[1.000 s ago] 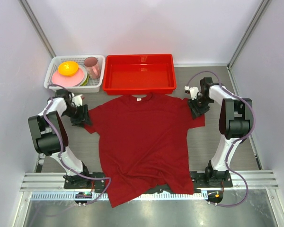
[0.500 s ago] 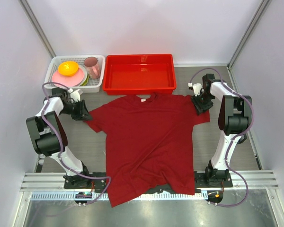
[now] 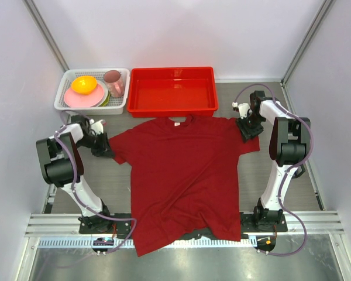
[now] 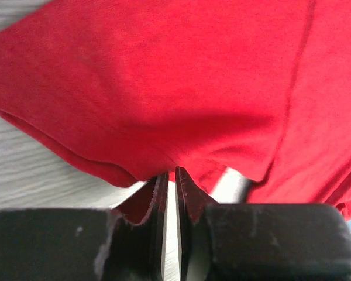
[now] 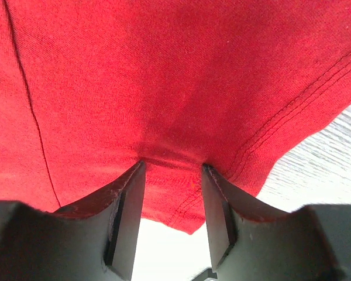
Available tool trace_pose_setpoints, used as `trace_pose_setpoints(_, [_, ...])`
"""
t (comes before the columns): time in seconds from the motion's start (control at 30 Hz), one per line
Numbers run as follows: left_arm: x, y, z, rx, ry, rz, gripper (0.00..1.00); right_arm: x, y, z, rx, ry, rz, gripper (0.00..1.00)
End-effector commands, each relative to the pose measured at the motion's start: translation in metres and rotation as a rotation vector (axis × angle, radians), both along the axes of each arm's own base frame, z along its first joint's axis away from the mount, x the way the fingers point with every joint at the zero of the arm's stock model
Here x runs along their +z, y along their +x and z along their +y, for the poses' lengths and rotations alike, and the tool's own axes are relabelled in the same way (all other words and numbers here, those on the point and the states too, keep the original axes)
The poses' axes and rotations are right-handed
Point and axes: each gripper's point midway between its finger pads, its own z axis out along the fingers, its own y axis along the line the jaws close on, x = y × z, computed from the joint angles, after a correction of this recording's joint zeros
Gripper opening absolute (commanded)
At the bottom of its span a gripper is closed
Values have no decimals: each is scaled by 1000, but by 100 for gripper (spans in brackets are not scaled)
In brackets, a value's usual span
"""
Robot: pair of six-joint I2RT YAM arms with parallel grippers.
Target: Pin the brooch onto the clothing
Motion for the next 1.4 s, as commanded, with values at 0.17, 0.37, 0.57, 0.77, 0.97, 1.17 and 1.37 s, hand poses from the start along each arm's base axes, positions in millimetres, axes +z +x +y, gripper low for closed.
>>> trace_pose_setpoints(0.17, [3,1,34,-5,189,53,12,23,0,5,20,43,-8,62])
trace_pose_setpoints(0.37, [57,8,34,-40,221,-83,17,97,6,26,43,159,-99,73])
trace_pose_setpoints(0.57, [90,4,-4,-242,241,-239,33,133,-54,63,212,277,-44,70])
trace_pose_setpoints(0.77, [75,2,-27,-254,213,-223,34,95,-174,123,612,210,67,60])
trace_pose_setpoints(0.97, [55,-3,-30,-261,209,-179,34,43,-216,137,755,93,112,57])
trace_pose_setpoints(1.17, [30,-8,-45,-282,153,-124,33,0,-221,118,772,-18,178,55])
trace_pose_setpoints(1.37, [-4,2,-33,-222,200,-39,29,-21,-233,94,790,-117,271,54])
